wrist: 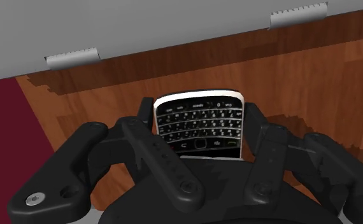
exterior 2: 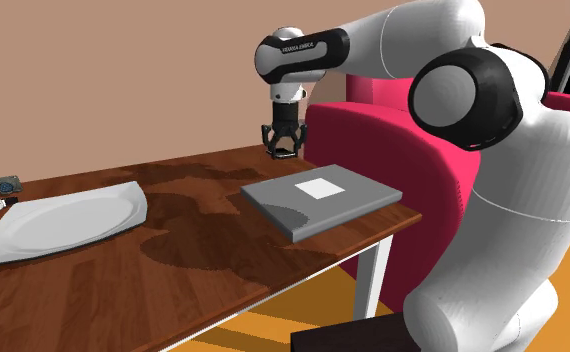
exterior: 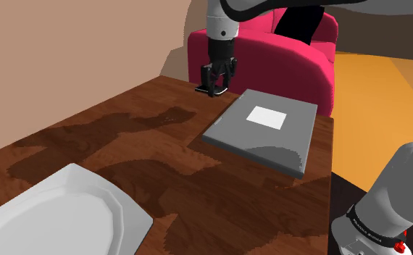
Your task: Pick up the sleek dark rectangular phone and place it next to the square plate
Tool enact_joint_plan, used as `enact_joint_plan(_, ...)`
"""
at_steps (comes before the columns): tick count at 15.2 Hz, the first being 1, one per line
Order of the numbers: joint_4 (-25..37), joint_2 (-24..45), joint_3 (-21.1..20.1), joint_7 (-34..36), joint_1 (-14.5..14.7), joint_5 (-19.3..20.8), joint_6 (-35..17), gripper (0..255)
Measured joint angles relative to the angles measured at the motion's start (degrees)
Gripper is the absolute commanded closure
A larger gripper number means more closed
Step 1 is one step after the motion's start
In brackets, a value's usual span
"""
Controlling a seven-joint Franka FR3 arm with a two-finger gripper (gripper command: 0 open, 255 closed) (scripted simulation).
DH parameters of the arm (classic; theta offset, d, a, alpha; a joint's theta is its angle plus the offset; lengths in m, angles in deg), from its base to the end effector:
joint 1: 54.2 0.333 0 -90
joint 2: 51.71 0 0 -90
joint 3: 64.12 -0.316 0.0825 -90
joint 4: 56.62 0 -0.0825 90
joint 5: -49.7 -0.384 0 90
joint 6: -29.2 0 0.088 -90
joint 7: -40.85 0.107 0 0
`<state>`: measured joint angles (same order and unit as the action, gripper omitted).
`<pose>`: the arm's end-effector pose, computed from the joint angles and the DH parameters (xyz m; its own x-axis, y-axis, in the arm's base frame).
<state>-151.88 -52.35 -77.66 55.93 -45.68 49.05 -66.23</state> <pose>0.5164 0.2112 0.5953 0.9927 0.1205 0.0111 0.1206 -0.9926 -0.0120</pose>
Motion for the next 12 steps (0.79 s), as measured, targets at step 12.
enact_joint_plan(12,2.56,-1.39,-4.08,7.97,3.93,-0.36,3.83,255)
